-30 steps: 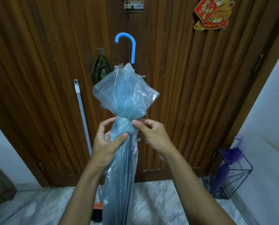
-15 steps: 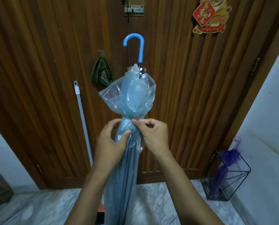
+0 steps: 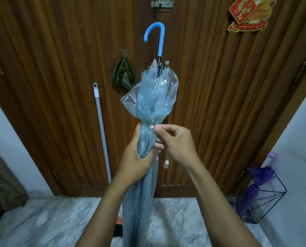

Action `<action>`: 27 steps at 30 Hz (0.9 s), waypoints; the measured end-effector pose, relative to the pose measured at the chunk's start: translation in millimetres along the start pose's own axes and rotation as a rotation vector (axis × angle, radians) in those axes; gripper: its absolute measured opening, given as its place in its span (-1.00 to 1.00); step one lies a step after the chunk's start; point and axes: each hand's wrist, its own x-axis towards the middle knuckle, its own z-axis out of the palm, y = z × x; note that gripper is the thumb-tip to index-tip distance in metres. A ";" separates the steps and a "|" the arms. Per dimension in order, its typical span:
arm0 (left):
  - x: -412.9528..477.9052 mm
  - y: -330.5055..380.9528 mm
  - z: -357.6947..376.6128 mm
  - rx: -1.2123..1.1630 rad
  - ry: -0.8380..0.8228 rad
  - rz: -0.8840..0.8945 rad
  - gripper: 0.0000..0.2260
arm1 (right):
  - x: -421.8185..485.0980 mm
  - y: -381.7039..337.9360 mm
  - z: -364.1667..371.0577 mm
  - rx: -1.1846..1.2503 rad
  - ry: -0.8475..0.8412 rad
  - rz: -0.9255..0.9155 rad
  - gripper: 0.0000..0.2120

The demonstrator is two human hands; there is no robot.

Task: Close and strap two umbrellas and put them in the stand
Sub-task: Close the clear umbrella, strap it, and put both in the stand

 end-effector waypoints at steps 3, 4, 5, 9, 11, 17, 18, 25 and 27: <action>-2.2 -0.4 -3.7 -0.077 0.009 -0.041 -0.35 | 5.3 -1.5 -7.3 0.020 -0.047 0.010 -0.85; -3.0 -1.1 -4.8 -0.101 0.020 -0.053 -0.35 | 6.4 -2.4 -9.0 0.001 -0.041 0.007 -0.82; -3.8 -1.7 -5.5 -0.123 0.024 -0.061 -0.36 | 7.6 -2.0 -11.1 -0.028 -0.030 -0.003 -0.82; -6.1 -4.3 -2.6 -0.223 0.016 -0.090 -0.42 | 9.9 -1.1 -15.5 -0.095 0.009 -0.050 -0.92; -5.8 -5.2 -2.3 -0.288 -0.002 -0.117 -0.45 | 7.7 -3.1 -13.3 -0.047 -0.002 0.003 -0.90; 0.4 -4.3 -14.0 -0.355 -0.101 -0.314 -0.50 | 5.0 -3.8 -6.8 -0.076 -0.013 0.077 -0.80; 3.2 -4.6 -16.6 -0.240 -0.089 -0.319 -0.49 | 5.2 -2.6 -4.5 -0.100 0.028 0.054 -0.82; 6.2 7.4 -14.8 0.076 0.070 -0.188 -0.46 | 12.2 1.7 9.0 -0.301 0.201 -0.138 -0.88; 2.3 10.0 -12.0 0.086 0.039 -0.115 -0.48 | 11.6 -2.2 15.8 -0.303 0.210 -0.179 -0.90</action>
